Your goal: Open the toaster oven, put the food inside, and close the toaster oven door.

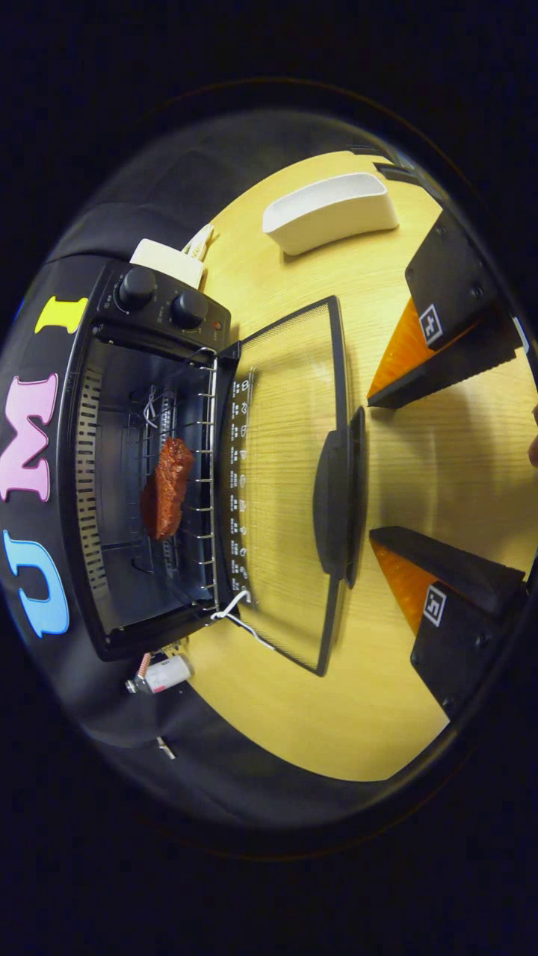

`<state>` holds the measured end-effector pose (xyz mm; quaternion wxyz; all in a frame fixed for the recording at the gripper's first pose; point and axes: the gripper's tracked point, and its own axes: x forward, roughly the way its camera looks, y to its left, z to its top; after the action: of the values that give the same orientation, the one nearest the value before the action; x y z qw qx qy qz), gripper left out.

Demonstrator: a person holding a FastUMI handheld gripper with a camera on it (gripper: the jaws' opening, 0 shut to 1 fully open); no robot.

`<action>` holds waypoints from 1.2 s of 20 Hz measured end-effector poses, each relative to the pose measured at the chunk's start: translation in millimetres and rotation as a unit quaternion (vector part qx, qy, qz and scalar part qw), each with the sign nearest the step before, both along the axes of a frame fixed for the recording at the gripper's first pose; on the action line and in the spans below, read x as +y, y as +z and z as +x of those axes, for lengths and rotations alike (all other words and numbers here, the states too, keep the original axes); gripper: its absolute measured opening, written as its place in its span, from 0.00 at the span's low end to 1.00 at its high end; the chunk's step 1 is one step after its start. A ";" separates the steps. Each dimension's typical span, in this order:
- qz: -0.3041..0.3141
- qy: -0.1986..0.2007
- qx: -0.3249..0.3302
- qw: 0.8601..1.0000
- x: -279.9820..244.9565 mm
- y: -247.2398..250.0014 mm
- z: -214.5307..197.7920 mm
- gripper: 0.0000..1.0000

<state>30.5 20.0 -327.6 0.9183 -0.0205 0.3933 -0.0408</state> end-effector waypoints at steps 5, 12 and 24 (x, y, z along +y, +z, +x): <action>0.007 0.003 0.008 1.000 2.7 3.5 -0.6 0.99; 0.033 0.028 -0.037 0.998 9.8 54.0 -6.4 0.98; 0.055 0.062 -0.185 0.979 19.9 185.9 35.9 0.98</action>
<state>66.3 39.8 -141.8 0.9756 0.0133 0.2162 0.0347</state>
